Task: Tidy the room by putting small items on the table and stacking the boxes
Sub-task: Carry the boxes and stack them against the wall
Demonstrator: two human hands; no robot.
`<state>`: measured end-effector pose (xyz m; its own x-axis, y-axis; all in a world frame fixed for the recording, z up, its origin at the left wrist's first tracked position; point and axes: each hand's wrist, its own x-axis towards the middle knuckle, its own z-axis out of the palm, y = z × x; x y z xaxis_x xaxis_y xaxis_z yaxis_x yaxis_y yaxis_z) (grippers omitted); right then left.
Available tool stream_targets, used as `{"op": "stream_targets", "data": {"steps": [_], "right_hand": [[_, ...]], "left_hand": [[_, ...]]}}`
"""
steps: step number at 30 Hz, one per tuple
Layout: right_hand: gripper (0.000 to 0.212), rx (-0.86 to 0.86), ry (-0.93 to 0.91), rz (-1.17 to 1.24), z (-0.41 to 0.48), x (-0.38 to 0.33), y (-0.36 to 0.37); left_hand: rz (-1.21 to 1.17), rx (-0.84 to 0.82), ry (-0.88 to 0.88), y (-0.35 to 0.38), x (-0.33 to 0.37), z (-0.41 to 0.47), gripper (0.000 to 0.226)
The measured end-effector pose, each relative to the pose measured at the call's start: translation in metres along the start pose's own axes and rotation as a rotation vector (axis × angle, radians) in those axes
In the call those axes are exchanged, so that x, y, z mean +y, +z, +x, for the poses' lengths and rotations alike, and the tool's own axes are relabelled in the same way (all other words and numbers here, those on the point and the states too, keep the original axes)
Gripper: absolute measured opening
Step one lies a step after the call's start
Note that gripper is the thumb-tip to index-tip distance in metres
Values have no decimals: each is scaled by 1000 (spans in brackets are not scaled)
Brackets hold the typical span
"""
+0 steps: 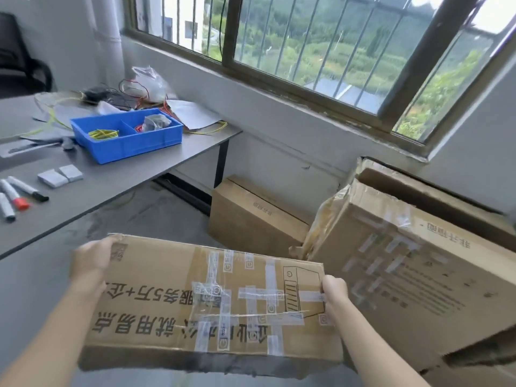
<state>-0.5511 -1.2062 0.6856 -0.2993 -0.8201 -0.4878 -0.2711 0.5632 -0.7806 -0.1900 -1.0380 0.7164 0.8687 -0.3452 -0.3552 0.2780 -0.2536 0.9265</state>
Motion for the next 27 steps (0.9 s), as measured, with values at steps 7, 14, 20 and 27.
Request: {"op": "stream_targets", "data": {"steps": [7, 14, 20, 27], "right_hand": [[26, 87, -47, -54, 71, -82, 47], [10, 23, -156, -172, 171, -164, 85], [20, -23, -228, -210, 283, -253, 117], [19, 23, -215, -148, 376, -316, 111]], "left_hand": [[-48, -76, -7, 86, 62, 83, 14], [-76, -79, -3, 184, 85, 152, 29], [15, -114, 14, 282, 123, 189, 10], [236, -163, 48, 393, 134, 274, 31]]}}
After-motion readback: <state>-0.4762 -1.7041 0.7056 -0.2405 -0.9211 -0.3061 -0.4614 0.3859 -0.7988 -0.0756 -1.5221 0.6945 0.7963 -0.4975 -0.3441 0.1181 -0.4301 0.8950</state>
